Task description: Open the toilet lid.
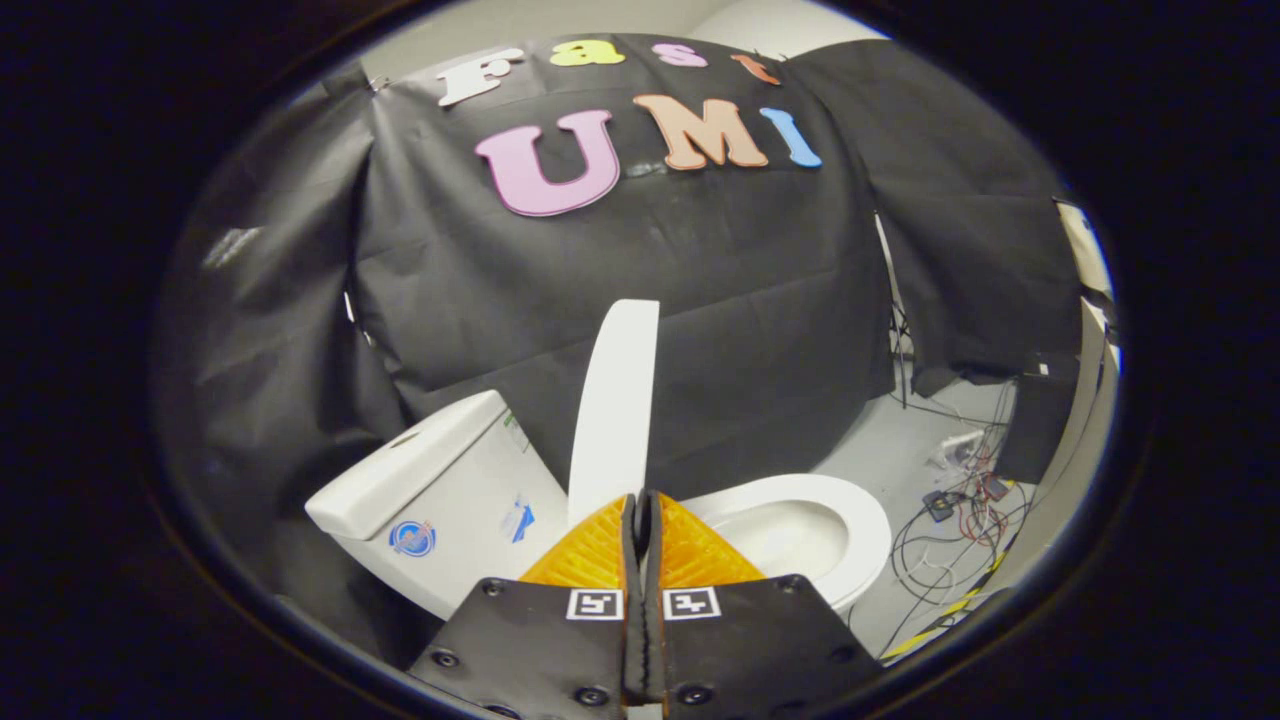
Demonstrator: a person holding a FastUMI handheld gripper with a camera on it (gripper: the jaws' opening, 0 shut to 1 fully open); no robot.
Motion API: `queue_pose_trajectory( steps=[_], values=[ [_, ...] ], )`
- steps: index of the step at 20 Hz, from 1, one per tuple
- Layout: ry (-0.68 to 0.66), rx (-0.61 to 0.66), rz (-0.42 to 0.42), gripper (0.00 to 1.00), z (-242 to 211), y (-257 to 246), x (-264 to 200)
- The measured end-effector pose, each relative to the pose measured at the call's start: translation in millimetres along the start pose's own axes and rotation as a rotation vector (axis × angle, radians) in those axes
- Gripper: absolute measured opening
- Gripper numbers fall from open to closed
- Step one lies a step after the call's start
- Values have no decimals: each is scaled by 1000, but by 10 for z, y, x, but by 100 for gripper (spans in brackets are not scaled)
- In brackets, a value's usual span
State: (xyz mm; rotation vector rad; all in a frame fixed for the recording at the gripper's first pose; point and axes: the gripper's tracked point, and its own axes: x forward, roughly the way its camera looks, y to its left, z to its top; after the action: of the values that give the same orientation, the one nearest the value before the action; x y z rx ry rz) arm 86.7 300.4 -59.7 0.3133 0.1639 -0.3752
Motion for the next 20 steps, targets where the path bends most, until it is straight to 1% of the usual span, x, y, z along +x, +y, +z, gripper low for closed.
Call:
queue_pose_trajectory(
  steps=[12, 16, 20],
  values=[
    [-32, -96, 82, 1, -48, 668, 1],
    [-28, -188, 103, 1, -41, 857, -3],
    [-34, -219, 119, 1, -76, 1030, 17]
  ],
)
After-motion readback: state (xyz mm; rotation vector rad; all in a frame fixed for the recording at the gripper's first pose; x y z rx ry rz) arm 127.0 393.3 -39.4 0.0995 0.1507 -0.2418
